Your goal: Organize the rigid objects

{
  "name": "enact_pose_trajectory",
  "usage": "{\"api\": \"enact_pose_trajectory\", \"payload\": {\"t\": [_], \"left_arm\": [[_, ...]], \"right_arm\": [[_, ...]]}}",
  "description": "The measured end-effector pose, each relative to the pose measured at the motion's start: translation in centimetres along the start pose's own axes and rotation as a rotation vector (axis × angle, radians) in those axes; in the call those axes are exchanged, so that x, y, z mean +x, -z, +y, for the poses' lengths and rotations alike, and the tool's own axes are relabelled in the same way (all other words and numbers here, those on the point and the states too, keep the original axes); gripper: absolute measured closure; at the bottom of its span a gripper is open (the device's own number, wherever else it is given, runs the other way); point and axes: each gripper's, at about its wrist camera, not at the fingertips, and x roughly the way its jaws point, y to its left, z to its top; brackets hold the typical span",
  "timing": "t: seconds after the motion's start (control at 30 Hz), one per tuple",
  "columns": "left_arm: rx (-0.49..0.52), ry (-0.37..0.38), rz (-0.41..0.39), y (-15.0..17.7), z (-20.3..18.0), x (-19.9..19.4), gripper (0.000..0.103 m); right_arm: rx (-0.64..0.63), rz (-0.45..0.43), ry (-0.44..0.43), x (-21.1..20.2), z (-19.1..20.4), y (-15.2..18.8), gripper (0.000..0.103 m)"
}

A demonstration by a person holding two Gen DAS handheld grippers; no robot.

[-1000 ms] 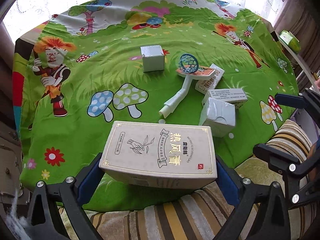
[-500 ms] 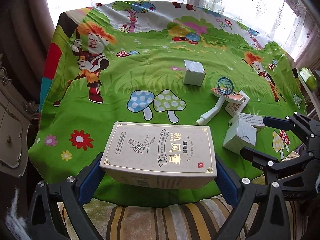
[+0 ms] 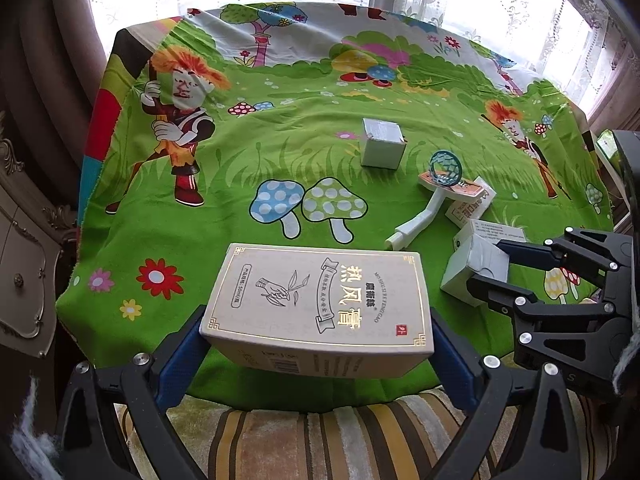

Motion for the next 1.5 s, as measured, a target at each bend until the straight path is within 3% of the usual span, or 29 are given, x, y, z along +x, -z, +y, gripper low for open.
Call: {"api": "enact_pose_trajectory", "payload": {"t": [0.27,0.43,0.7,1.0,1.5], "left_arm": [[-0.005,0.001,-0.017,0.4,-0.4,-0.7,0.003],[-0.014,0.03,-0.045,0.6,-1.1,-1.8,0.003],[0.05,0.09,-0.079,0.9,-4.8,-3.6,0.003],[0.158,0.205,-0.113,1.2,-11.6,-5.3,0.003],[0.359,0.376,-0.121,3.3,-24.2,-7.3,0.003]], "right_arm": [[0.014,-0.029,-0.017,-1.3,0.1,0.7,0.058],[0.05,-0.075,0.015,-3.2,-0.3,1.6,0.058],[0.137,-0.134,0.053,-7.2,-2.5,4.6,0.058],[0.278,-0.185,0.122,-11.5,-7.1,10.2,0.058],[0.552,-0.189,0.288,-18.0,-16.8,22.6,0.058]]}}
